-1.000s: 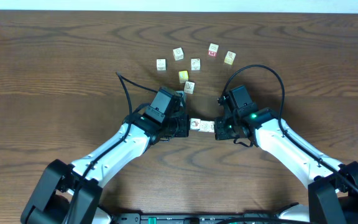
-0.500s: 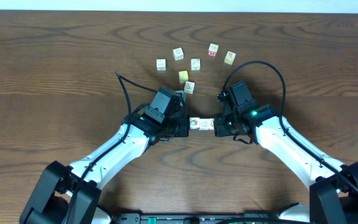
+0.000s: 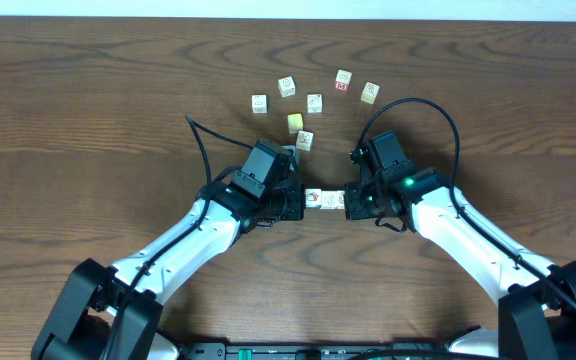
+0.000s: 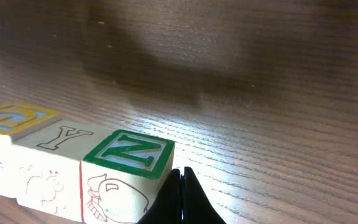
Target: Lift 3 blocks
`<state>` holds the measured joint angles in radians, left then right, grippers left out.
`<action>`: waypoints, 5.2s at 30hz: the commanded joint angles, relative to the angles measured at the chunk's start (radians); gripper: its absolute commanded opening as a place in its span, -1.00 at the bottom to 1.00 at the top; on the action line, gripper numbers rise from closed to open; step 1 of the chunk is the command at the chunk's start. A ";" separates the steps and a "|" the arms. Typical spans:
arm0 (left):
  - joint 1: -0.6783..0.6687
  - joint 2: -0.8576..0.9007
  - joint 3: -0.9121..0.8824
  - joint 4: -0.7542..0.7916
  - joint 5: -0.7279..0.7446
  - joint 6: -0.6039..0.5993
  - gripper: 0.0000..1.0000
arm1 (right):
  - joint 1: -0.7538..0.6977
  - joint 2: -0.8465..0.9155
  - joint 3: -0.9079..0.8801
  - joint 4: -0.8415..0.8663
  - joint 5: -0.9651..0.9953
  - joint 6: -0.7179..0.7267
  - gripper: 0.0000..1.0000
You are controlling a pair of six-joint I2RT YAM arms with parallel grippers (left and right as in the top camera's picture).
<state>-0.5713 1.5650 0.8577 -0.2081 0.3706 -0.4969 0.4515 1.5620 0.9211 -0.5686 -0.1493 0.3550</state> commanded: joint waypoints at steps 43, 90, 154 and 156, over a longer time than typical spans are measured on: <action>-0.030 -0.108 0.041 0.031 0.089 0.006 -0.86 | 0.021 -0.077 0.089 -0.053 -0.155 -0.039 -0.97; -0.031 -0.114 0.059 0.032 0.089 0.007 -0.86 | 0.021 -0.105 0.113 -0.102 -0.156 -0.049 -0.97; -0.030 -0.159 0.078 0.008 0.082 0.014 -0.86 | 0.021 -0.105 0.167 -0.131 -0.170 -0.053 -0.97; -0.030 -0.159 0.078 0.008 0.082 0.014 -0.86 | 0.021 -0.105 0.167 -0.131 -0.170 -0.053 -0.97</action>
<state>-0.5713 1.4181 0.8665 -0.2214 0.3561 -0.4965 0.4461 1.4742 1.0500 -0.7151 -0.1337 0.3241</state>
